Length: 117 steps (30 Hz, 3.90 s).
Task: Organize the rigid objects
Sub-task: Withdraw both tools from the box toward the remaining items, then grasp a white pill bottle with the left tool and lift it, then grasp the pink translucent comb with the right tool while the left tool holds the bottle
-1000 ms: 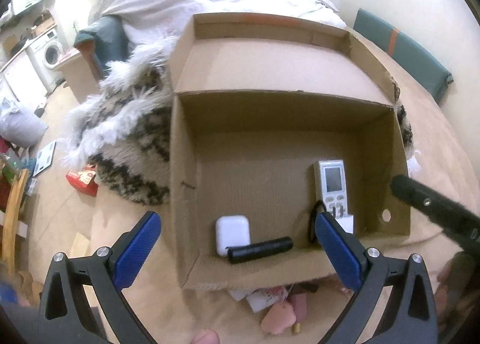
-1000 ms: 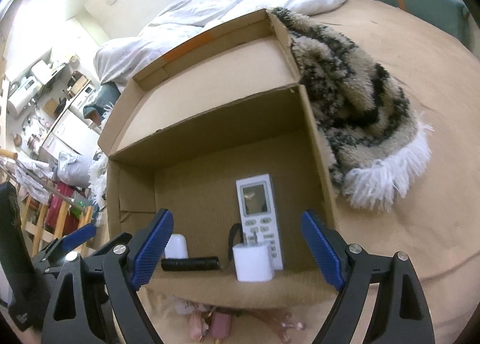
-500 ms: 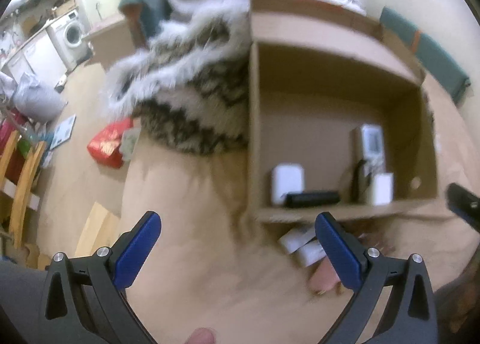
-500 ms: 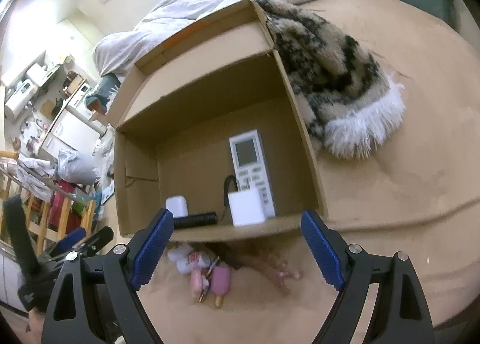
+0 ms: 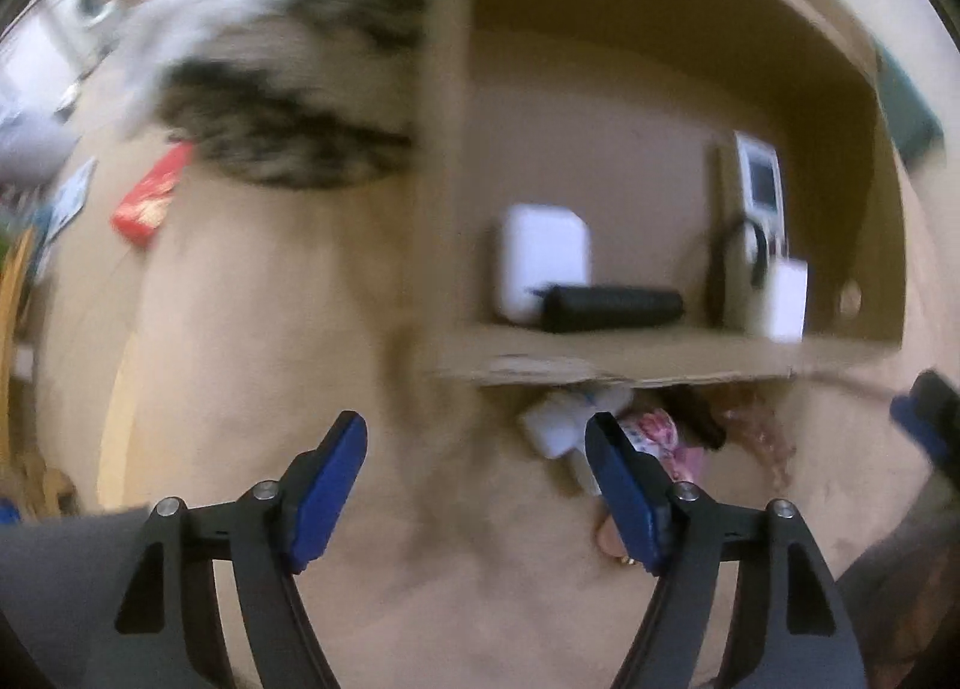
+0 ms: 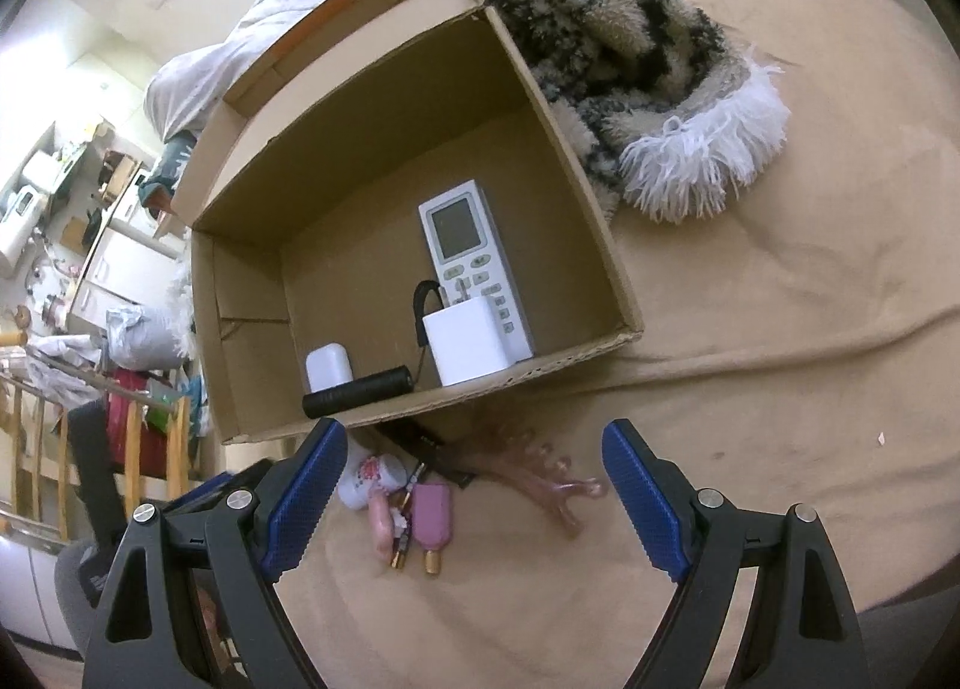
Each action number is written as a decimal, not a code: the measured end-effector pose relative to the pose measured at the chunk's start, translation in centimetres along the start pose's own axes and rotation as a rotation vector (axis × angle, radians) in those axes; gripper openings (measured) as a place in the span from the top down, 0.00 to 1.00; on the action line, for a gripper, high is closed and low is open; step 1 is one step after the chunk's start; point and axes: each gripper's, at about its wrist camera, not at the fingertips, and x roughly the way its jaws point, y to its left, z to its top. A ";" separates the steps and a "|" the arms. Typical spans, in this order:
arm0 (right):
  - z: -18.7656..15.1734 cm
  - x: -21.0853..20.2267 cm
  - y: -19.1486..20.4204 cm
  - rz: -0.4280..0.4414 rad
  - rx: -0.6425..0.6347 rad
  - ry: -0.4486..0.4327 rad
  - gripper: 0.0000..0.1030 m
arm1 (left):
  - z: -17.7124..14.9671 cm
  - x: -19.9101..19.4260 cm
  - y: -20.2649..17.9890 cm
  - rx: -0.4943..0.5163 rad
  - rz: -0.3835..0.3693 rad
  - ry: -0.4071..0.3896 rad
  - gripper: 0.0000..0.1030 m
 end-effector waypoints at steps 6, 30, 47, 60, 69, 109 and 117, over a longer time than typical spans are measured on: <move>0.2 0.7 -0.2 -0.032 -0.003 0.012 0.10 | 1.0 1.8 -1.4 -0.015 -0.062 0.034 0.31; -1.4 6.9 -3.6 0.009 0.245 0.283 0.11 | -1.7 3.1 -0.5 -0.127 -0.024 0.100 0.76; -2.6 10.1 0.0 -0.248 0.390 0.106 0.00 | -1.5 0.8 3.2 -0.219 -0.032 0.104 0.76; -5.5 10.5 3.0 -0.424 0.257 -0.012 0.00 | -1.0 2.5 3.5 -0.231 -0.019 0.117 0.76; -5.1 12.1 4.7 -0.482 0.051 0.033 0.00 | -0.9 2.9 4.4 -0.259 -0.014 0.128 0.76; -1.7 11.3 -4.0 -0.398 -0.169 0.489 0.00 | -0.2 3.7 5.3 -0.281 -0.037 0.139 0.76; -4.1 10.2 -3.4 -0.433 -0.237 0.339 0.00 | -0.4 3.5 4.5 -0.265 -0.007 0.121 0.76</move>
